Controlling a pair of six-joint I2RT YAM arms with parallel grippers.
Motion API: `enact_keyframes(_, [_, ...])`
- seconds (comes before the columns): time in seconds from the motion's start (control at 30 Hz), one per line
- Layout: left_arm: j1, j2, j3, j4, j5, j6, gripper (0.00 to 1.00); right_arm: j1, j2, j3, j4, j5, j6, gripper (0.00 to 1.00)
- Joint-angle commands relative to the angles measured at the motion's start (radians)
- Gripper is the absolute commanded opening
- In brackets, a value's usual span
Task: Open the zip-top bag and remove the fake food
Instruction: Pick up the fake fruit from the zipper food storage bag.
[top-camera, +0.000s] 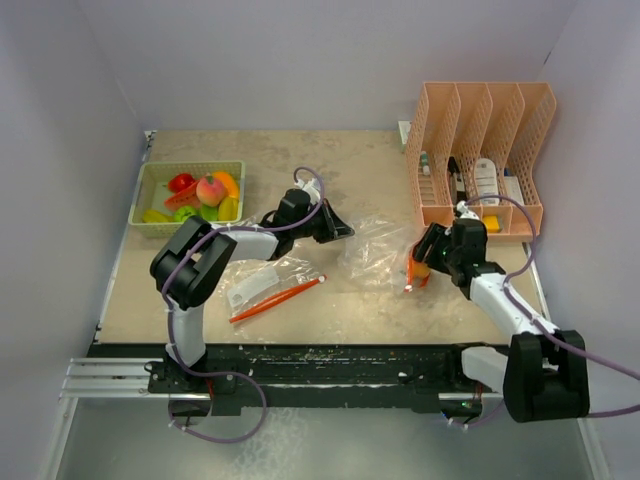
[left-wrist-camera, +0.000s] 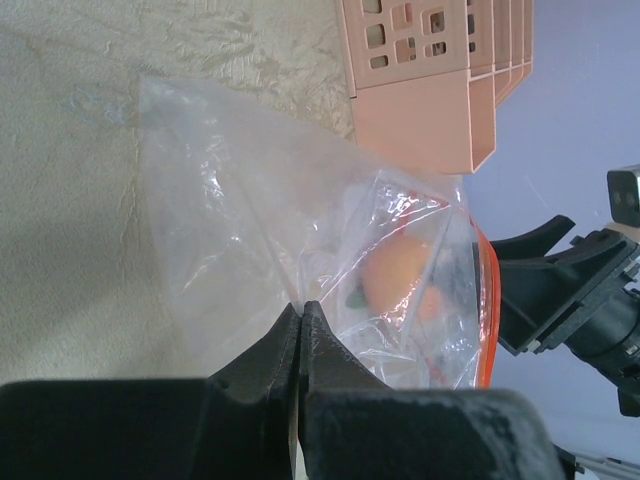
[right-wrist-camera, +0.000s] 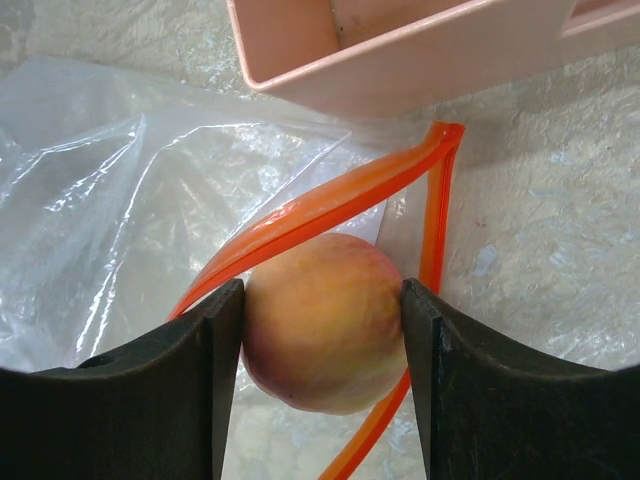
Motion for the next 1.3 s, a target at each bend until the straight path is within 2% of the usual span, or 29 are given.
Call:
enact_keyframes(0.0, [0.003, -0.014, 0.002, 0.058, 0.018, -0.013, 0.00, 0.000, -0.080, 0.003, -0.070, -0.008, 0.013, 0.24])
enact_keyframes(0.23, [0.004, -0.030, -0.002, 0.053, 0.017, -0.013, 0.00, -0.001, -0.194, 0.061, -0.178, 0.020, 0.051, 0.22])
enact_keyframes(0.4, [0.007, -0.051, 0.001, 0.058, 0.030, -0.013, 0.14, -0.002, -0.273, 0.125, -0.274, 0.058, 0.048, 0.22])
enact_keyframes(0.5, [0.008, -0.062, 0.007, 0.060, 0.042, -0.007, 0.30, -0.002, -0.332, 0.161, -0.310, 0.054, 0.064, 0.22])
enact_keyframes(0.57, [0.008, -0.070, 0.010, 0.059, 0.049, 0.003, 0.48, -0.002, -0.371, 0.199, -0.341, 0.053, 0.076, 0.22])
enact_keyframes(0.7, [0.007, -0.091, 0.011, 0.086, 0.063, 0.051, 0.75, -0.002, -0.418, 0.279, -0.383, 0.049, 0.087, 0.22])
enact_keyframes(0.83, [0.007, -0.123, 0.012, 0.082, 0.059, 0.107, 0.90, -0.002, -0.421, 0.340, -0.398, 0.009, 0.104, 0.22])
enact_keyframes(1.0, [0.005, -0.184, -0.013, 0.142, 0.084, 0.188, 0.94, -0.002, -0.408, 0.350, -0.353, -0.080, 0.134, 0.22])
enact_keyframes(1.17, [-0.036, -0.256, -0.074, 0.467, 0.263, 0.302, 0.92, -0.002, -0.328, 0.302, -0.254, -0.259, 0.183, 0.22])
enact_keyframes(1.27, [-0.089, -0.286, -0.047, 0.443, 0.310, 0.411, 0.94, -0.002, -0.304, 0.275, -0.133, -0.312, 0.233, 0.22])
